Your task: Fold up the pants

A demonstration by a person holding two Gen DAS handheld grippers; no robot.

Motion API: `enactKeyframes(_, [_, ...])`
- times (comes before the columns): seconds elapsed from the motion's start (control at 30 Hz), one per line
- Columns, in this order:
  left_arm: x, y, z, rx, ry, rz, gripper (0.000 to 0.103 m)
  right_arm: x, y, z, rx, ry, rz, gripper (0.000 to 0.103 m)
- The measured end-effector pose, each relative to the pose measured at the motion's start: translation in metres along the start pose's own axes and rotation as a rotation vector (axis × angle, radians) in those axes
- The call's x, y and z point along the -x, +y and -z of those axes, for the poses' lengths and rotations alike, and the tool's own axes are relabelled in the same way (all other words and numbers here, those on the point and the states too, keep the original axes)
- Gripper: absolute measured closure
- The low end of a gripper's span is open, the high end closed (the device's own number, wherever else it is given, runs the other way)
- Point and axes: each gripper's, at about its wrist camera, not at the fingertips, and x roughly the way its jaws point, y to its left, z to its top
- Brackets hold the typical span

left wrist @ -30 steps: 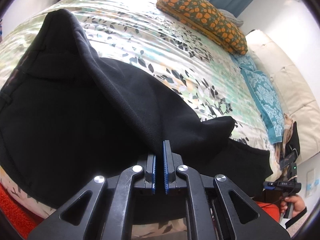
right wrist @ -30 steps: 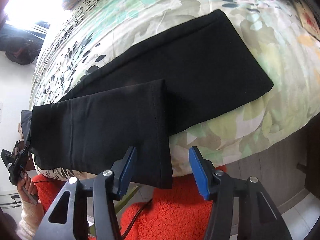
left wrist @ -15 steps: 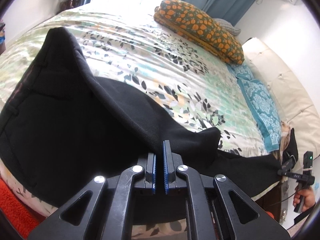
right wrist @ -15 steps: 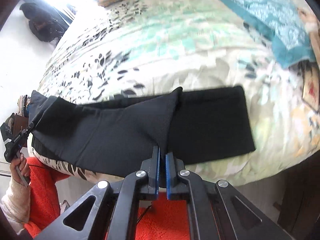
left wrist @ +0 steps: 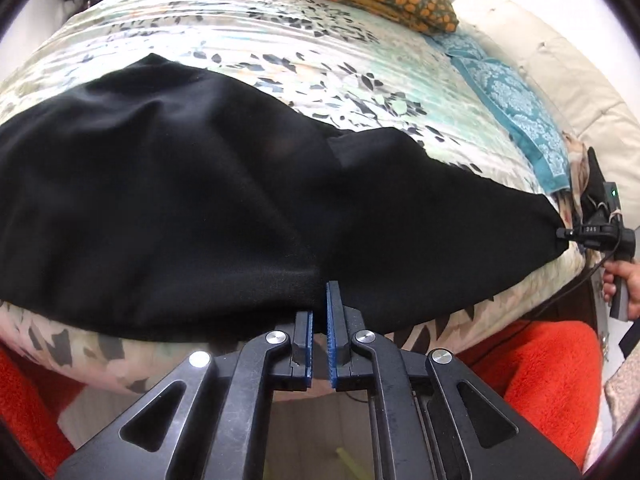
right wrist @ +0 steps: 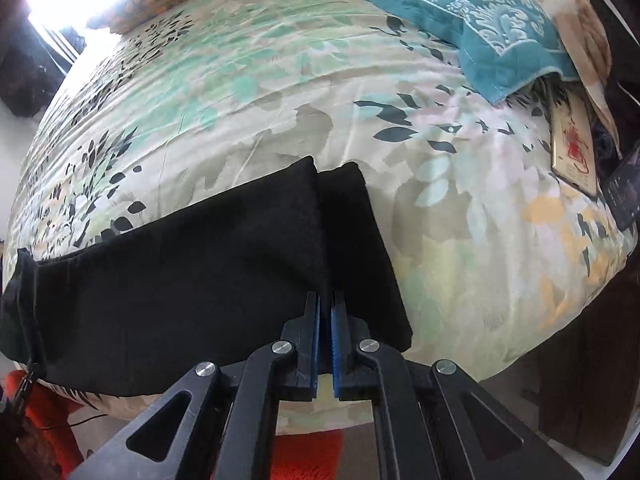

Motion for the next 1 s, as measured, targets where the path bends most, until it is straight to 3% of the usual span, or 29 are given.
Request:
enactKeyframes(0.2, [-0.007,-0.006,-0.002,0.006,0.020,-0.007,0.099,0.007,-0.012,0.001,-0.009,-0.011,0.016,0.099])
enactKeyframes(0.4, [-0.011,-0.001,0.001,-0.003,0.042,-0.015,0.099,-0.008,-0.019,0.006,-0.024,0.054,-0.010,0.098])
enactKeyframes(0.43, [-0.011,0.000,0.001,-0.006,0.047,-0.019,0.097,-0.009,-0.019,0.007,-0.024,0.059,-0.012,0.095])
enactKeyframes(0.5, [-0.008,0.001,0.005,-0.014,0.072,-0.032,0.091,-0.007,-0.022,0.007,-0.028,0.046,-0.007,0.074])
enactKeyframes(0.53, [-0.005,0.001,0.008,-0.023,0.092,-0.040,0.082,-0.004,-0.023,0.008,-0.034,0.035,0.005,0.049])
enactKeyframes(0.57, [-0.001,0.001,0.014,-0.041,0.115,-0.044,0.066,0.001,-0.025,0.010,-0.038,0.017,0.023,0.036])
enactKeyframes(0.63, [0.010,-0.001,0.027,-0.085,0.152,-0.049,0.046,0.014,-0.025,0.015,-0.024,-0.028,0.070,0.035])
enactKeyframes(0.77, [0.042,0.006,0.042,-0.118,0.110,-0.029,0.042,0.044,-0.011,0.027,-0.017,-0.106,0.161,0.035])
enactKeyframes(0.87, [0.052,0.030,0.014,-0.037,-0.004,-0.064,0.031,0.064,0.026,0.039,-0.035,-0.185,0.073,0.035])
enactKeyframes(0.93, [0.047,0.052,-0.010,0.008,-0.079,-0.116,0.031,0.065,0.070,0.044,-0.020,-0.199,-0.038,0.035])
enactKeyframes(1.0, [0.032,0.070,-0.027,-0.023,-0.079,-0.207,0.032,0.060,0.125,0.050,0.017,-0.198,-0.141,0.034])
